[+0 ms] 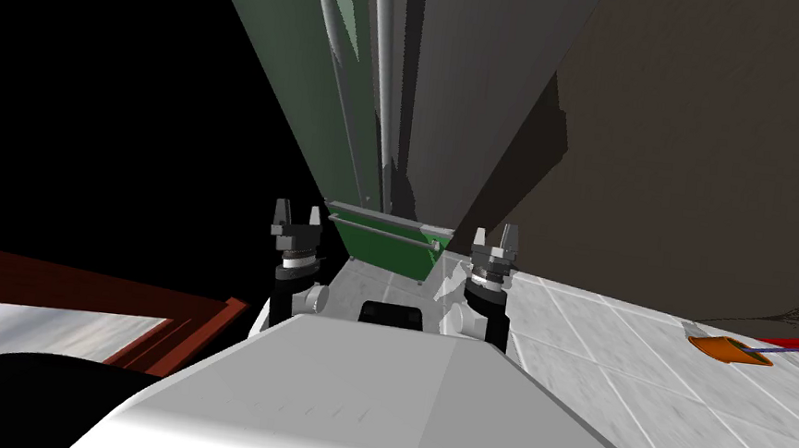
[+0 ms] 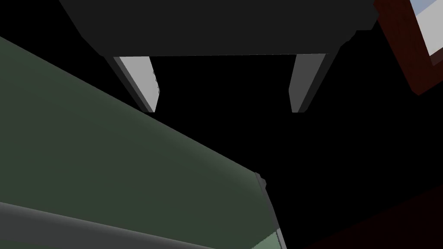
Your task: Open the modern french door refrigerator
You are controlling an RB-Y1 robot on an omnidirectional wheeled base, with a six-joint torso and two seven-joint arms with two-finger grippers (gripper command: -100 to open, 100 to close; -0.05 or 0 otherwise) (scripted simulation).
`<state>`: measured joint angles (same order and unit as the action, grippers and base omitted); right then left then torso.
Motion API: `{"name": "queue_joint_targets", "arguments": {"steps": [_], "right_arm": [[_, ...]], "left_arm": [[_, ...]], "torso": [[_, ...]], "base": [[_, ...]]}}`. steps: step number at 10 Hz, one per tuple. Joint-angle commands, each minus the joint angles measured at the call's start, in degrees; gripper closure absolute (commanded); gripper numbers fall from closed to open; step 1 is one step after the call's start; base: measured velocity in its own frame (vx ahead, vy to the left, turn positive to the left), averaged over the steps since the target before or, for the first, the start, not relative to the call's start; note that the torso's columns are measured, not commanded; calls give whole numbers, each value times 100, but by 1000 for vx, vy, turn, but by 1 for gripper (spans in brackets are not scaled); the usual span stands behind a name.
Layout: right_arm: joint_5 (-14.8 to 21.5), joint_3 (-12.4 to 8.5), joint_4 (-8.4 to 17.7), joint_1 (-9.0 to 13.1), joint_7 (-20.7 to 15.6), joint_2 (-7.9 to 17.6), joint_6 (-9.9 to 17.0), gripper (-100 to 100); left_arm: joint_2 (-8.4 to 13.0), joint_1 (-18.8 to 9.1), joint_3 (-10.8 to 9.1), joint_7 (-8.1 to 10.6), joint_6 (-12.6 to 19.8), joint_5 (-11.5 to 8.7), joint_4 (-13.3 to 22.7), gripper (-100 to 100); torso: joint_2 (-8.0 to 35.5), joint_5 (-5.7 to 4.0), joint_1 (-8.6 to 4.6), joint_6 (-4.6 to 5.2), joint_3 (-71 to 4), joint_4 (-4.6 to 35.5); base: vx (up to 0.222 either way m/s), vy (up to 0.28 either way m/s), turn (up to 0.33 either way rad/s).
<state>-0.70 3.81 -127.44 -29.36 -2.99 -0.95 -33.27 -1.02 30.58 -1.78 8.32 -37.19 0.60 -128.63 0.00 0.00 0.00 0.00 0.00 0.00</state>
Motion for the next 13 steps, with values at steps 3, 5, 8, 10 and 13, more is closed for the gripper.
{"name": "queue_joint_targets", "arguments": {"steps": [3, 5, 8, 10, 13], "right_arm": [[0, 0, -1, 0, 0, 0, 0, 0], [0, 0, -1, 0, 0, 0, 0, 0], [0, 0, -2, 0, 0, 0, -1, 0], [0, 0, -2, 0, 0, 0, -1, 0], [0, 0, 1, -1, 0, 0, 0, 0]], "left_arm": [[0, 0, 0, 0, 0, 0, -1, 0], [0, 0, 0, 0, 0, 0, -1, 0], [0, 0, 0, 0, 0, 0, -2, 0], [209, -16, 8, -11, -41, 2, 72, -100], [624, -78, 37, -52, -188, 10, 349, -100]], "torso": [[1003, 0, 0, 0, -2014, 1006], [1845, 0, 0, 0, -3692, 1846], [3116, 0, 0, 0, -6227, 3114], [3962, 0, 0, 0, -7919, 3960], [4215, 1, 3, 0, -8456, 4219]], "base": [[0, 0, 0], [0, 0, 0], [0, 0, 0], [8, 2, -6], [35, 12, -23]]}}
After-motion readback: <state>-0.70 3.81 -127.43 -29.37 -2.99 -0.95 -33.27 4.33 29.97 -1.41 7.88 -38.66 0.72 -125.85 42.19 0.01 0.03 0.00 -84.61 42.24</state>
